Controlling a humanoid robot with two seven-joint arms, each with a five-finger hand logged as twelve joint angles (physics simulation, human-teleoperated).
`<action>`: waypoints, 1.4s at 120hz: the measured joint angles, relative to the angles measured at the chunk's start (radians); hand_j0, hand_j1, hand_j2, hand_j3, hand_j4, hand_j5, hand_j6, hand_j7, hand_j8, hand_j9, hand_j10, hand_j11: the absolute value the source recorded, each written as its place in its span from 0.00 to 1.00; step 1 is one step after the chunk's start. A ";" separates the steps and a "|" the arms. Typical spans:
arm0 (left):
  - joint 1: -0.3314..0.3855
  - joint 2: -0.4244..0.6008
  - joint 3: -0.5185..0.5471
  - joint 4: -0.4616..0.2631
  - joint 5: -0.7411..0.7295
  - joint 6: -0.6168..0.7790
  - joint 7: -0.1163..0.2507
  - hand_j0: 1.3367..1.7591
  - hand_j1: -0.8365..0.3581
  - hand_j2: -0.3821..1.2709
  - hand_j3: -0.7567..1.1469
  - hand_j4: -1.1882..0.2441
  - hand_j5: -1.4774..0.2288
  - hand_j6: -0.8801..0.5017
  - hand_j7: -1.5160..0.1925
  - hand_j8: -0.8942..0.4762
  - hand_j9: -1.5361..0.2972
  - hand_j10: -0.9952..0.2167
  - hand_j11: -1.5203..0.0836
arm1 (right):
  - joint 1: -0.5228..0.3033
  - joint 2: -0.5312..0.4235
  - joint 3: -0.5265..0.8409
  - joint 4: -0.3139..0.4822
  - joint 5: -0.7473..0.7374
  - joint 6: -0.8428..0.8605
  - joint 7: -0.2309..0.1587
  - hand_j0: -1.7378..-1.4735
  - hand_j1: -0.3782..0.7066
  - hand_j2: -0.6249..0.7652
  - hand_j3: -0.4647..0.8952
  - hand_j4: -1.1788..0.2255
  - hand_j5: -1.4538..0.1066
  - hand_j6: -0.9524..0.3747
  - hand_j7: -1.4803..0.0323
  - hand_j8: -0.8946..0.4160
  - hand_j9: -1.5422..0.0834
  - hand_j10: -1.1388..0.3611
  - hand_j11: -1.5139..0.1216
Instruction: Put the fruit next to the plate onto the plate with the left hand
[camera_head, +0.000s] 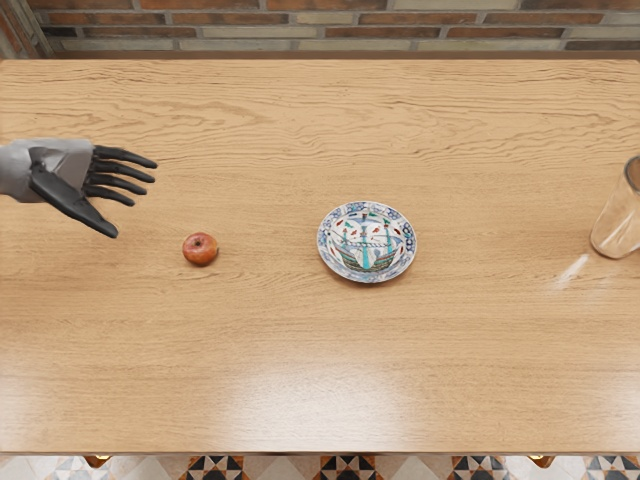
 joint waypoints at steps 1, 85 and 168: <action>0.000 0.000 0.000 0.000 0.007 0.000 0.000 0.76 0.74 0.26 0.40 0.66 0.68 0.46 0.70 0.47 0.66 0.62 0.75 | 0.000 0.000 0.000 0.000 0.000 0.000 0.000 0.30 0.06 0.44 0.34 0.82 0.90 0.69 0.95 0.66 0.92 0.74 0.90; -0.310 -0.319 0.702 -0.365 0.467 1.103 0.069 0.76 0.72 0.27 0.40 0.64 0.66 0.44 0.68 0.45 0.64 0.59 0.72 | 0.007 0.000 0.001 -0.001 0.001 0.000 0.000 0.30 0.06 0.44 0.34 0.82 0.90 0.69 0.95 0.66 0.92 0.74 0.90; -0.392 -0.567 0.907 -0.341 0.484 1.221 0.171 0.76 0.64 0.27 0.40 0.58 0.60 0.38 0.62 0.40 0.59 0.53 0.66 | 0.007 0.000 0.001 -0.001 0.001 0.000 0.000 0.30 0.06 0.44 0.34 0.82 0.90 0.69 0.95 0.66 0.92 0.74 0.90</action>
